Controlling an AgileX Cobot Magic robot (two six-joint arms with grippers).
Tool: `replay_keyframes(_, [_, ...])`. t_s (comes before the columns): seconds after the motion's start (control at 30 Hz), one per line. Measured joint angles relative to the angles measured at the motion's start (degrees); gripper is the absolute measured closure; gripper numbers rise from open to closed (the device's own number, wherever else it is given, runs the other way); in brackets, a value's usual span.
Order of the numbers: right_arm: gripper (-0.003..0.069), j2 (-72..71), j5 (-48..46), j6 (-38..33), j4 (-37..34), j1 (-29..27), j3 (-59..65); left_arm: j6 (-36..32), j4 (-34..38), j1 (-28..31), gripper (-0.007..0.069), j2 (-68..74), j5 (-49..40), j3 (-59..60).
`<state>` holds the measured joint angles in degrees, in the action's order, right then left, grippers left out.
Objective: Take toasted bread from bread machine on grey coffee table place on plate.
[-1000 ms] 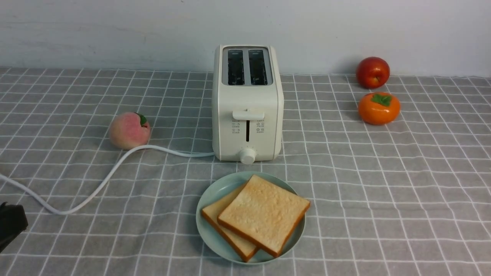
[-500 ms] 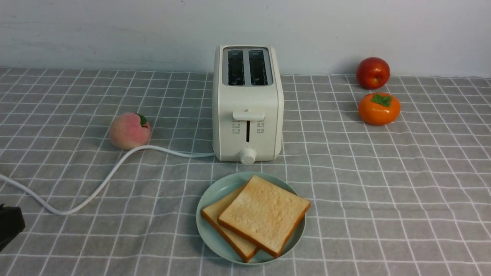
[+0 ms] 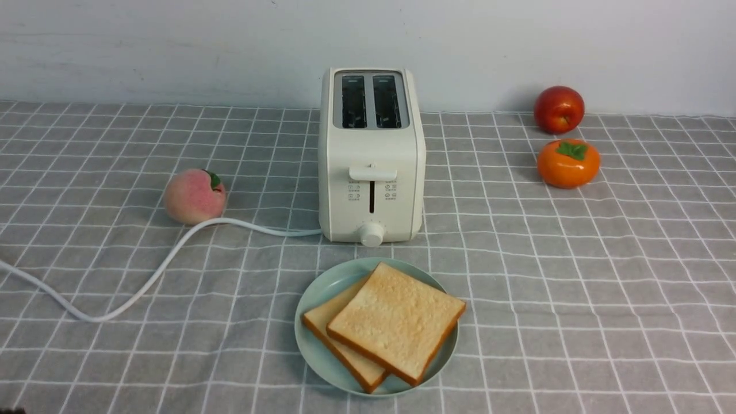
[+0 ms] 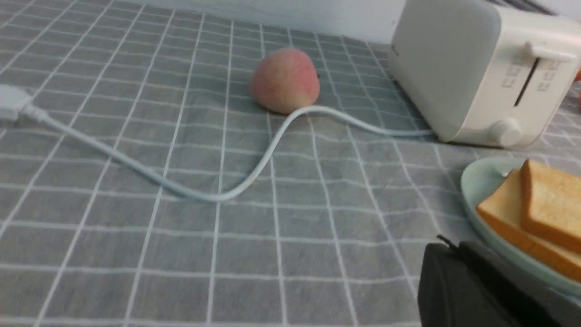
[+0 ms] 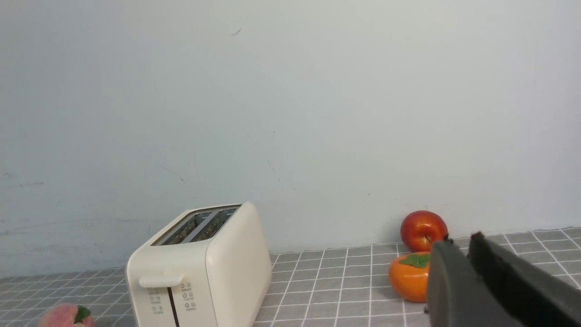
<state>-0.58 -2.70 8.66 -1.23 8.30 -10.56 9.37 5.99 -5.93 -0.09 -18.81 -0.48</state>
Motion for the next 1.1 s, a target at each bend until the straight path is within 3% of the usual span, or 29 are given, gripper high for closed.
replay_keyframes(0.17, [0.0591,-0.05,0.13,-0.05,0.0,0.0,0.0,0.0,-0.41,0.09,0.0614,-0.48,-3.72,2.2])
replay_keyframes(0.87, [0.0561,-0.05,0.16,-0.05,0.5,0.0,0.0,0.0,-0.48,0.09,0.06,-0.48,-3.78,2.24])
replay_keyframes(1.1, [0.0552,-0.11,-9.53,-0.02,4.03,-3.76,7.19,0.0,-0.48,0.09,0.0593,-0.48,-3.78,2.24])
